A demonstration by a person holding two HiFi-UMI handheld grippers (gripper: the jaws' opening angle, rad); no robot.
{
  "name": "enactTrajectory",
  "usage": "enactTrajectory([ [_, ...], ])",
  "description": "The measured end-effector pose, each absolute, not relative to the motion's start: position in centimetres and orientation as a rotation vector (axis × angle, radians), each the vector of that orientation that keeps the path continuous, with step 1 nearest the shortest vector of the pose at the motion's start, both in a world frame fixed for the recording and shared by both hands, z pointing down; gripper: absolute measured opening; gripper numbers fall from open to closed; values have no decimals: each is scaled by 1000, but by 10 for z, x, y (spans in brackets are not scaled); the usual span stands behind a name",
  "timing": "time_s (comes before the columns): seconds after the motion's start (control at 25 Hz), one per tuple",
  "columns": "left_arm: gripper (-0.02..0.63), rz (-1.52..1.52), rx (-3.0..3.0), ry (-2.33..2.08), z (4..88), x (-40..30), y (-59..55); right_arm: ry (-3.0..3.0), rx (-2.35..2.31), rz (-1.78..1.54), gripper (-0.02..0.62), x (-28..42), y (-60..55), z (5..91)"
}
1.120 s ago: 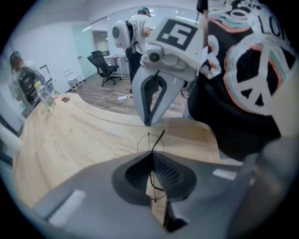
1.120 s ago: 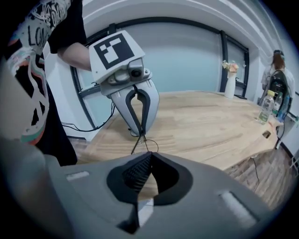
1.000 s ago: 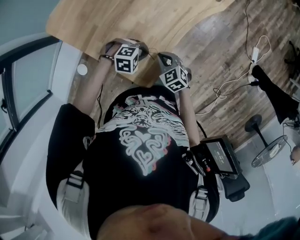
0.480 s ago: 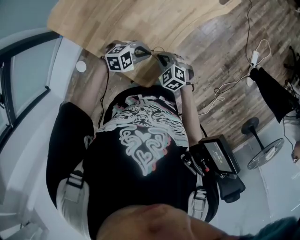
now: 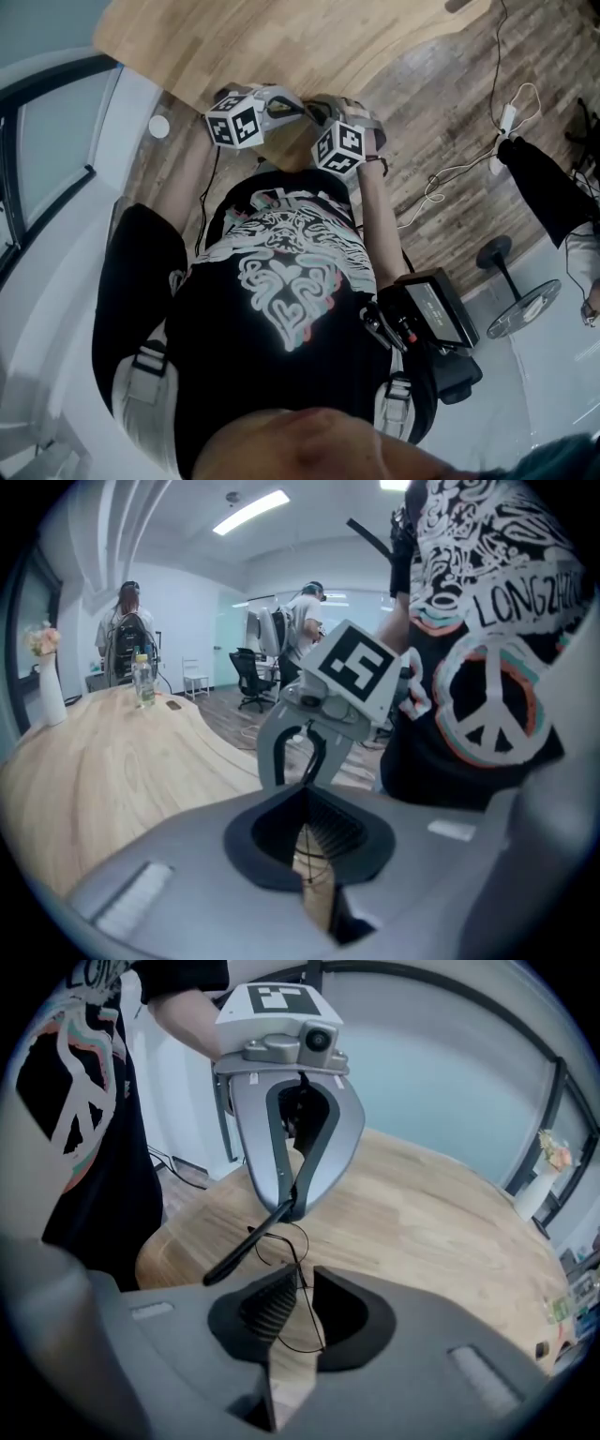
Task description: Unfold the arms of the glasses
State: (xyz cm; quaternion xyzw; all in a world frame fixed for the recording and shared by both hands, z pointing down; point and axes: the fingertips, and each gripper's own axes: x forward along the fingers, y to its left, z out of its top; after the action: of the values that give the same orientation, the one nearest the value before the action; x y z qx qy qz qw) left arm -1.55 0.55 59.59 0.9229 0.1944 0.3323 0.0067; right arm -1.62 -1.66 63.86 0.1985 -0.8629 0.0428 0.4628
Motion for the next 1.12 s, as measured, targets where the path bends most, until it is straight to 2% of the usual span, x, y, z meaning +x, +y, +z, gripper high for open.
enactTrajectory([
  [0.68,-9,980,2894,604,593,-21,2,-2010,254,41,55,-30,-15,655],
  [1.12,-9,953,2906,528,592,-30,-4,-1974,185,31,25,-37,-14,659],
])
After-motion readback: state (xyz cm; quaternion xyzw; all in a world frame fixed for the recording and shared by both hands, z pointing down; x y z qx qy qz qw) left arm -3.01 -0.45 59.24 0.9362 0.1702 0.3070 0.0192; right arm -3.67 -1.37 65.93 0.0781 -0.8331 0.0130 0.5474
